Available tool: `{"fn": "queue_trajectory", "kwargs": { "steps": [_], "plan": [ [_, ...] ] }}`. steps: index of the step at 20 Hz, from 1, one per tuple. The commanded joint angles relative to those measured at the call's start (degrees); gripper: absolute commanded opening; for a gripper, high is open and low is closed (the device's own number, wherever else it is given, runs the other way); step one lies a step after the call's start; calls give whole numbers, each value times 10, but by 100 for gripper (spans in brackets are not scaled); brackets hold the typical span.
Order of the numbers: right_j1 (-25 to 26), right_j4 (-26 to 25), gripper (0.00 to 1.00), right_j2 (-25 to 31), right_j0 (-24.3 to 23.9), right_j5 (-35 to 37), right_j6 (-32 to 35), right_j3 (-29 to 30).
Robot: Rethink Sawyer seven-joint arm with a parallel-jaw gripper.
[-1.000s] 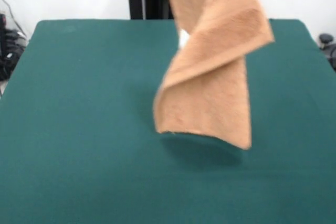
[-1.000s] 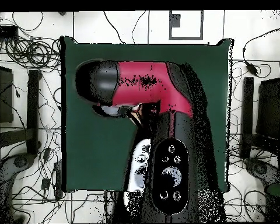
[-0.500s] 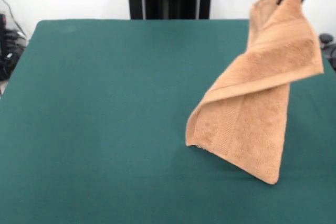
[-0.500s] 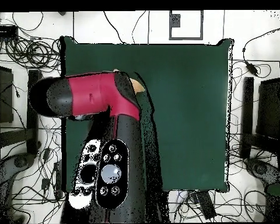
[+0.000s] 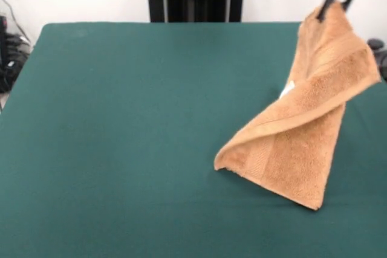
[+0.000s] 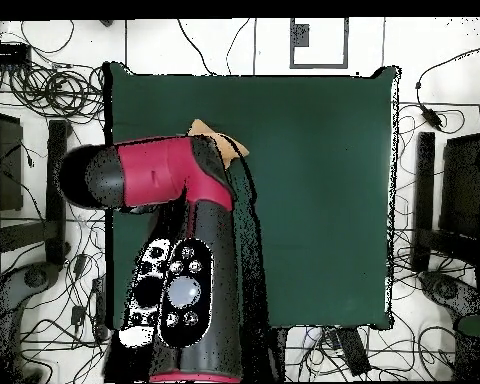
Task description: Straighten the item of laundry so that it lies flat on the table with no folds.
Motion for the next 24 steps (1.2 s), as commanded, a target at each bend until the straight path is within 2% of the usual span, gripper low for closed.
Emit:
{"fn": "queue_trajectory", "kwargs": {
  "steps": [1, 7, 12, 18, 24],
  "plan": [
    [-54, -10, 0, 36, -90, -38, -95, 163],
    [-105, -40, 0, 88, -194, -38, -232, 209],
    [-115, -67, 0, 148, -285, 23, -347, 182],
    [-113, -88, 0, 181, -325, 105, -391, 132],
    [-116, -103, 0, 194, -360, 147, -452, 109]
  ]
}}
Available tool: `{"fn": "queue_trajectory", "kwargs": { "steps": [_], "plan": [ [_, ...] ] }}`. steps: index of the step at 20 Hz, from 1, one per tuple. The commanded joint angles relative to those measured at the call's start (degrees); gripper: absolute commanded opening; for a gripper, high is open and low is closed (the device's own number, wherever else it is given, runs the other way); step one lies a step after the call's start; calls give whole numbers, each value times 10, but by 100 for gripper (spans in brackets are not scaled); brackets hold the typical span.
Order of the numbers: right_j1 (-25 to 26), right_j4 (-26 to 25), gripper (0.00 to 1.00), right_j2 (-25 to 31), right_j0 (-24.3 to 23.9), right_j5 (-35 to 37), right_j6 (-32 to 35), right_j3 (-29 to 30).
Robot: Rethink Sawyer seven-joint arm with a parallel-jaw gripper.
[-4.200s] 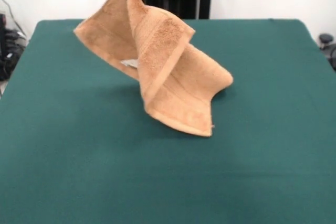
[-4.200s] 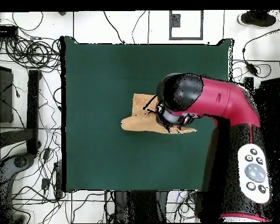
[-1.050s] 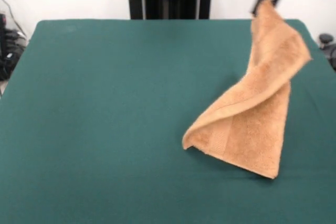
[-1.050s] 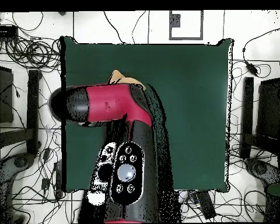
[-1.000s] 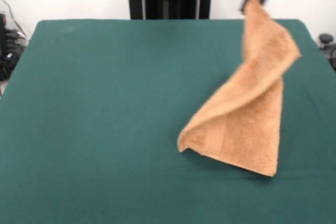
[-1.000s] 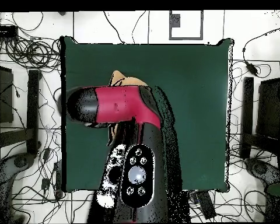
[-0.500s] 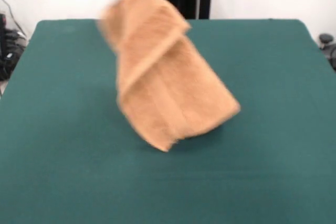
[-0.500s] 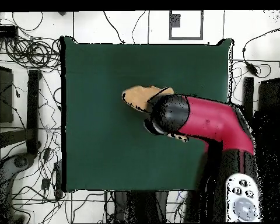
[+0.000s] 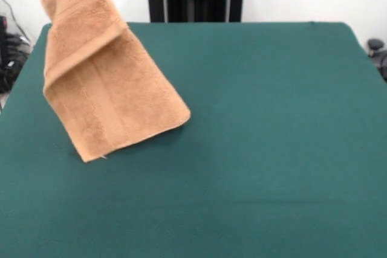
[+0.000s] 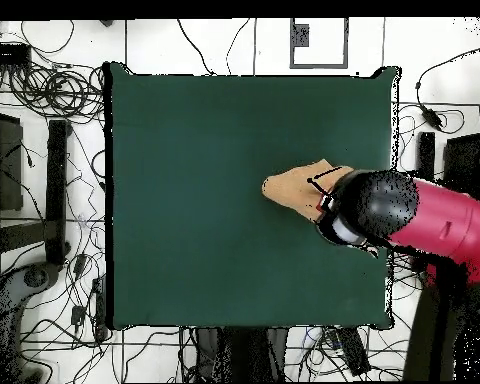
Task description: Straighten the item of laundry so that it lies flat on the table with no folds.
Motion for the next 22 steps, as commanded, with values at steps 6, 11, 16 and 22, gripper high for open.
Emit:
{"fn": "queue_trajectory", "kwargs": {
  "steps": [6, 11, 16, 22],
  "plan": [
    [-2, -42, 0, 101, 5, 103, -203, 6],
    [-7, -41, 0, 104, 6, 113, -189, 7],
    [-22, -39, 0, 110, -16, 155, -218, -1],
    [-42, -40, 0, 116, -35, 203, -229, -16]
  ]
}}
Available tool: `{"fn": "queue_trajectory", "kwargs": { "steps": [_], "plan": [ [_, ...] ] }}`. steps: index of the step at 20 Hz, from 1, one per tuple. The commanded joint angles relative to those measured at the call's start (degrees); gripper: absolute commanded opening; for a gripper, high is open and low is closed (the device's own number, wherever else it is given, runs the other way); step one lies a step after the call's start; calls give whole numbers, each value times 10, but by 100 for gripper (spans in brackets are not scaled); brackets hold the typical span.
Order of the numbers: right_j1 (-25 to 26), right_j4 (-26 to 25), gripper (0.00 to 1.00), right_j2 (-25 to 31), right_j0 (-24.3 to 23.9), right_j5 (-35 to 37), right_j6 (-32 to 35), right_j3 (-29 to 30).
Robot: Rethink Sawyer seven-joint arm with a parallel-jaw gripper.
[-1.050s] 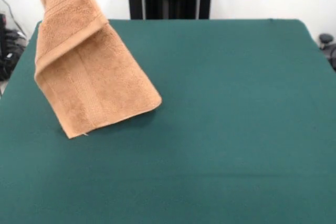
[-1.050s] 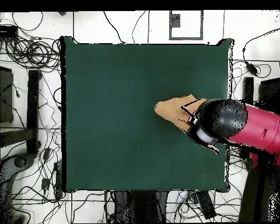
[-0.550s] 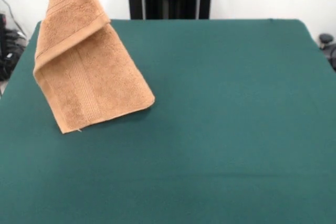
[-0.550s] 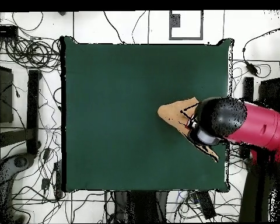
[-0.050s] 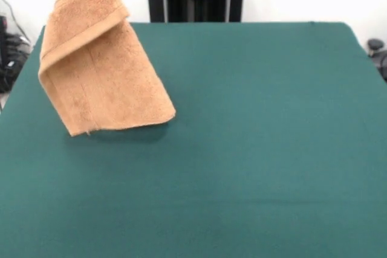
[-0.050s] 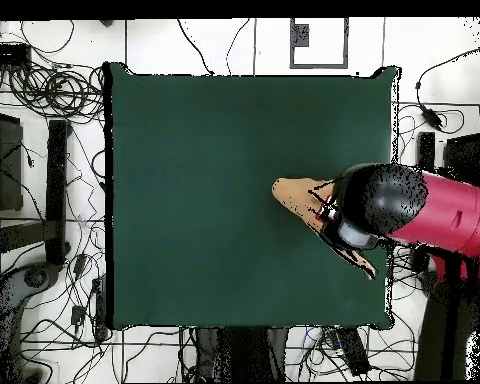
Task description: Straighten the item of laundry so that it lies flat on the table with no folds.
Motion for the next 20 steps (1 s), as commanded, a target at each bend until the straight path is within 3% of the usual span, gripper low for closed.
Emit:
{"fn": "queue_trajectory", "kwargs": {
  "steps": [1, 11, 20],
  "plan": [
    [-20, -8, 0, 71, -12, 116, -170, -12],
    [-15, -29, 0, 82, -26, 180, -181, -51],
    [-2, -46, 0, 65, 38, 140, -74, -30]
  ]
}}
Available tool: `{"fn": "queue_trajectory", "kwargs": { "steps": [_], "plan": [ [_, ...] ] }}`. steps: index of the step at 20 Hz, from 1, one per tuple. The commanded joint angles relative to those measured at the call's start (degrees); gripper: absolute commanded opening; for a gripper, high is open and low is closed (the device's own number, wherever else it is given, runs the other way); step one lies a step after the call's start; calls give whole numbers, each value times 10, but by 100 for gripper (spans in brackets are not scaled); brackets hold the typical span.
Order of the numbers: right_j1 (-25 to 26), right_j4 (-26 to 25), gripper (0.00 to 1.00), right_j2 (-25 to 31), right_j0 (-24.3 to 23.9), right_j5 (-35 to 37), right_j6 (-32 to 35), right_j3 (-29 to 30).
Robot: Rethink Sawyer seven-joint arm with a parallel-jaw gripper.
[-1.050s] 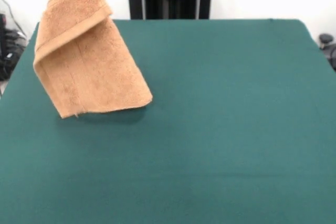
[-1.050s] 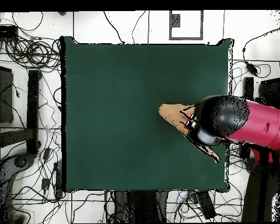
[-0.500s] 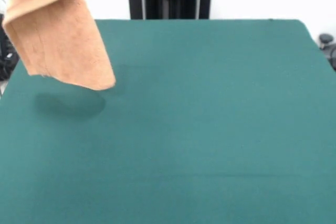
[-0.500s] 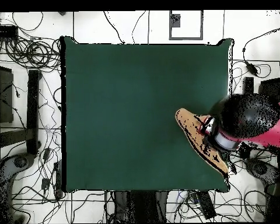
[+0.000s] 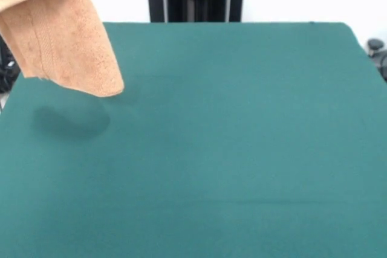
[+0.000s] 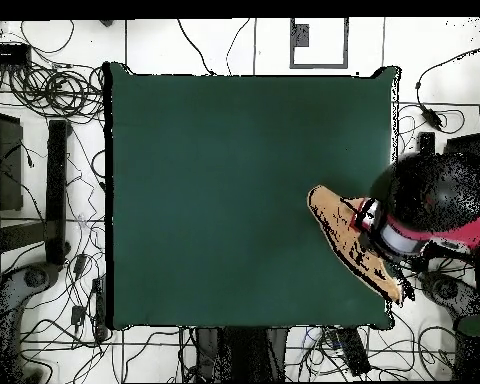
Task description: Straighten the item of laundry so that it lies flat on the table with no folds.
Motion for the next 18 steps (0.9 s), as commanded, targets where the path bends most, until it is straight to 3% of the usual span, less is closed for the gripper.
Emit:
{"fn": "queue_trajectory", "kwargs": {
  "steps": [1, 18],
  "plan": [
    [16, -40, 0, 54, 71, 9, -62, 30],
    [58, -109, 0, -15, 185, -143, 101, 78]
  ]
}}
